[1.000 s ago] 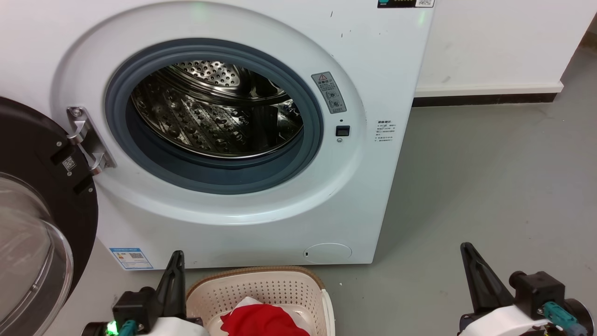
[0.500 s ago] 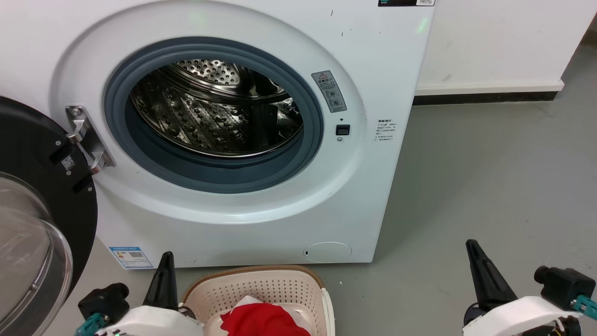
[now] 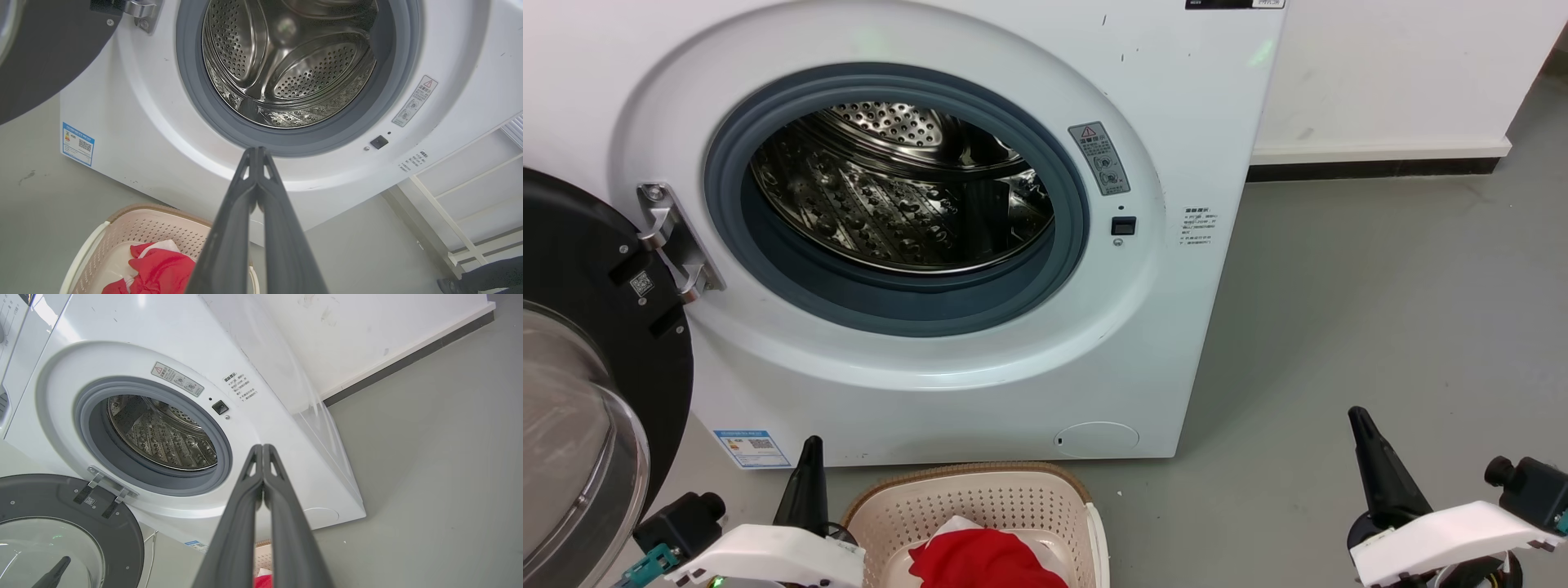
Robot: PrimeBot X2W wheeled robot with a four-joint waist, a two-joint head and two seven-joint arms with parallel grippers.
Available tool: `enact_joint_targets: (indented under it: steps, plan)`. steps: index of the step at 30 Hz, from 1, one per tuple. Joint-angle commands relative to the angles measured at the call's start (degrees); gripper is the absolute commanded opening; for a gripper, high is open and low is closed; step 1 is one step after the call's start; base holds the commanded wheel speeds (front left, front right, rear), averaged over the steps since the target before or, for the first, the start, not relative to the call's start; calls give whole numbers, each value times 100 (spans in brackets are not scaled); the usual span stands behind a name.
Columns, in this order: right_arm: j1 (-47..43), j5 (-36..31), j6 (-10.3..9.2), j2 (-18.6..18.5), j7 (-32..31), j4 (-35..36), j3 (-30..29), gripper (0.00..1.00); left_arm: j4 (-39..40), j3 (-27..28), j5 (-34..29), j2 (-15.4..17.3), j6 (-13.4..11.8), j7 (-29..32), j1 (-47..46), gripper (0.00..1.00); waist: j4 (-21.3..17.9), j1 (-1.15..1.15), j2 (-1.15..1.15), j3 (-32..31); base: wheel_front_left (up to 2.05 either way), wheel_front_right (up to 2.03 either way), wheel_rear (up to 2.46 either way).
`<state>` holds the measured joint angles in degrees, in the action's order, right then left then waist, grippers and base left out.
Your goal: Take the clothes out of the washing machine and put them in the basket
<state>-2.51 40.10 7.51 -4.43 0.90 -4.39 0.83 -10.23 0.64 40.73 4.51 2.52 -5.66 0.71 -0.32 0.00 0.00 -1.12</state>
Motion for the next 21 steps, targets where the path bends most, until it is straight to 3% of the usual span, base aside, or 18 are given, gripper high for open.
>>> enact_joint_targets:
  steps: [1,21]
  plan:
    - [169,204,0,-41,-12,18,-15,0,50,44,187,-8,29,33,-171,0,0,0,0,2,0,0,0]
    - [385,1808,-1,-66,-141,-265,-122,0,-79,213,1678,-50,173,395,-336,0,7,0,0,31,0,0,0]
